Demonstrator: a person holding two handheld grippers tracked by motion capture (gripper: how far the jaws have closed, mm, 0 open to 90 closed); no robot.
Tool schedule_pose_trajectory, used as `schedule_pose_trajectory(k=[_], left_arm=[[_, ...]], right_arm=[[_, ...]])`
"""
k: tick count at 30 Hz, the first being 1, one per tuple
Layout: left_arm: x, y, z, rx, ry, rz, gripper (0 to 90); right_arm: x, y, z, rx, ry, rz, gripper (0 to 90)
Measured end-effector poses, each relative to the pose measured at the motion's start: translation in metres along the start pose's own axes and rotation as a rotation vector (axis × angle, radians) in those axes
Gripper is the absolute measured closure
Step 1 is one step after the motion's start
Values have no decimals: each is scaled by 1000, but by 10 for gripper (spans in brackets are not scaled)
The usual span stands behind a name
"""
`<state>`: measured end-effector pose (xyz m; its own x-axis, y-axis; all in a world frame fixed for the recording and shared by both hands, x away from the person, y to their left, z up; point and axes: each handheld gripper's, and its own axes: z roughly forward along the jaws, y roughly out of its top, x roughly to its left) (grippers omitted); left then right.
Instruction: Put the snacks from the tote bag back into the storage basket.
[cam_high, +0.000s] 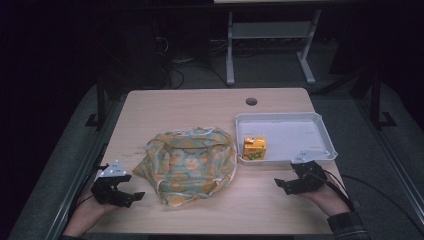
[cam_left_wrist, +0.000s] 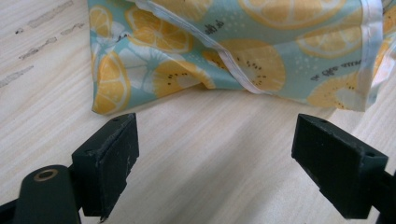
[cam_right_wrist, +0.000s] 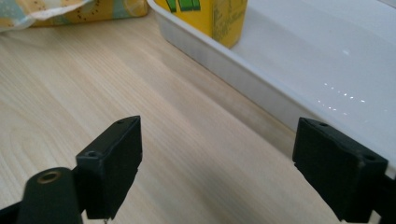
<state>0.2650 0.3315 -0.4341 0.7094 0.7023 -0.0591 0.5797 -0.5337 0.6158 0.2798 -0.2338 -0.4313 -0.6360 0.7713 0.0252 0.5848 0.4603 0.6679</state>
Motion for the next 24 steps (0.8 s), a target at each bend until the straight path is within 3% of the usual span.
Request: schedule_pose_trajectory(k=[13,24], left_arm=[[-5,-13,-5,-21,10,-16,145],[-6,-11,-3,-12,9,-4,145]], right_arm=[[3,-32,-8,-3,-48,34,131],[2,-33,-9,-15,-57,28,131]])
